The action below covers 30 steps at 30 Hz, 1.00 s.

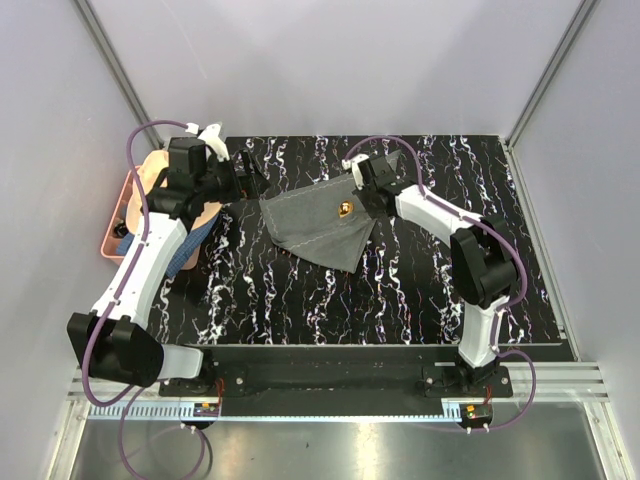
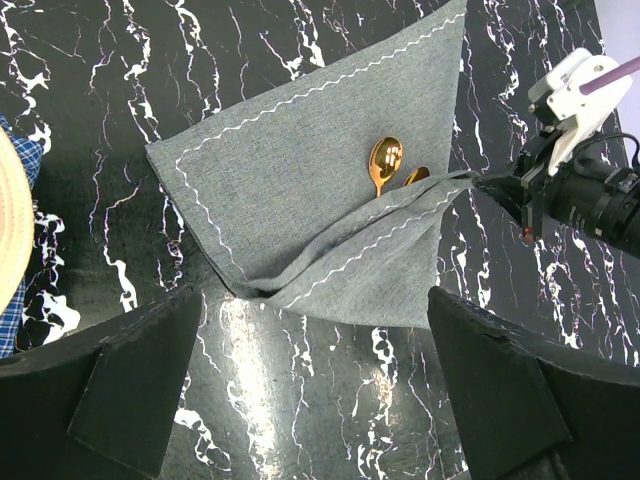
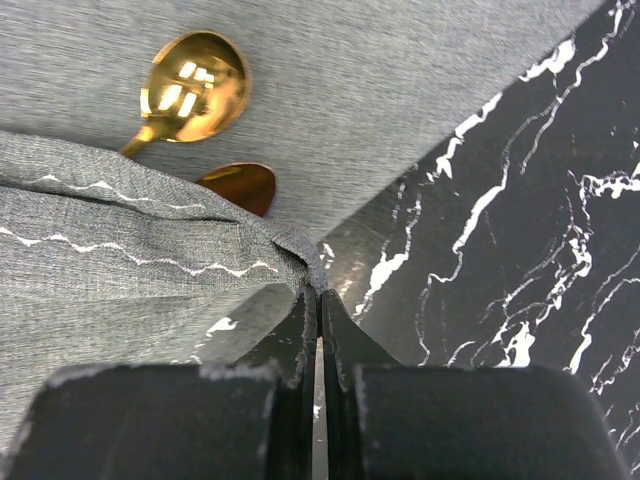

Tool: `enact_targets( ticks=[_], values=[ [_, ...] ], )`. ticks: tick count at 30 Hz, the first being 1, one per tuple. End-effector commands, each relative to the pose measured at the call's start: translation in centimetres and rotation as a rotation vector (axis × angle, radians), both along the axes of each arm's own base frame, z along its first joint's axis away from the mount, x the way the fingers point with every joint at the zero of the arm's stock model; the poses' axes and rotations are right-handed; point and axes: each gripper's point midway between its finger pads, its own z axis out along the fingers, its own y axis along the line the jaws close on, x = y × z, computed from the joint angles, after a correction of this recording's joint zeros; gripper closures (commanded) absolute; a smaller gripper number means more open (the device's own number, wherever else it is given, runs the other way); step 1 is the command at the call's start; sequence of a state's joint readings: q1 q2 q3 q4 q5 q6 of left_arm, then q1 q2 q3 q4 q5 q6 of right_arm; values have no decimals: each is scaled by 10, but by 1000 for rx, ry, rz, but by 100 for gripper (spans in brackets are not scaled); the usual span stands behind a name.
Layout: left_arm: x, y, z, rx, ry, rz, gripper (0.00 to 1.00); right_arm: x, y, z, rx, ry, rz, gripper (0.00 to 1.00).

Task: Fold the napkin, place the utensils inside, and roll it up
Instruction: Fold the napkin

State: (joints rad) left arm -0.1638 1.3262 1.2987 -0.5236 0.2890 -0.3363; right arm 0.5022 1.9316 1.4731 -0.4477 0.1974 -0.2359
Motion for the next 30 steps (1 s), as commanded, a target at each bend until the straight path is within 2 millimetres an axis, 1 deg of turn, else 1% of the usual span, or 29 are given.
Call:
enact_targets(
  ticks=[1, 7, 12, 13, 14, 18, 20, 21, 22, 23, 24, 25, 26, 27, 28, 29, 30],
  values=[
    [3, -5, 4, -8, -34, -30, 1, 16, -5, 16, 2, -42, -6, 100],
    [3, -5, 3, -9, -31, -30, 1, 21, -7, 9, -13, -33, -13, 100],
    [2, -5, 5, -9, -35, -30, 1, 26, -15, 2, -32, -21, -28, 100],
    [2, -5, 5, -9, -35, -31, 1, 28, -16, 4, -34, -27, -35, 100],
    [3, -4, 6, -8, -39, -29, 1, 29, -18, 1, -36, -21, -38, 100],
    [2, -4, 6, -9, -39, -30, 1, 34, -18, 6, -20, -29, -45, 100],
    [2, -5, 6, -11, -38, -33, 1, 40, -18, 12, -3, -39, -52, 86],
    [3, -5, 6, -12, -37, -32, 1, 41, -18, 15, 5, -45, -58, 76],
    [2, -6, 6, -13, -37, -33, 1, 46, -16, 23, 24, -58, -59, 70],
    [2, -5, 7, -12, -39, -32, 1, 48, -17, 27, 37, -65, -64, 54],
    [2, -6, 6, -14, -35, -34, 1, 50, -19, 31, 50, -67, -74, 45],
    [2, -6, 5, -14, -34, -34, 1, 55, -19, 43, 73, -88, -77, 37],
    [2, -6, 5, -16, -33, -36, 1, 57, -20, 46, 85, -94, -83, 24],
    [2, -7, 5, -17, -31, -37, 1, 59, -24, 51, 103, -99, -96, 21],
    [2, -7, 4, -18, -28, -39, 1, 58, -21, 59, 132, -104, -82, 19],
    [2, -8, 4, -22, -28, -39, 1, 56, -19, 62, 152, -102, -71, 18],
    [2, -8, 4, -24, -27, -41, 1, 54, -19, 61, 168, -92, -71, 16]
  ],
)
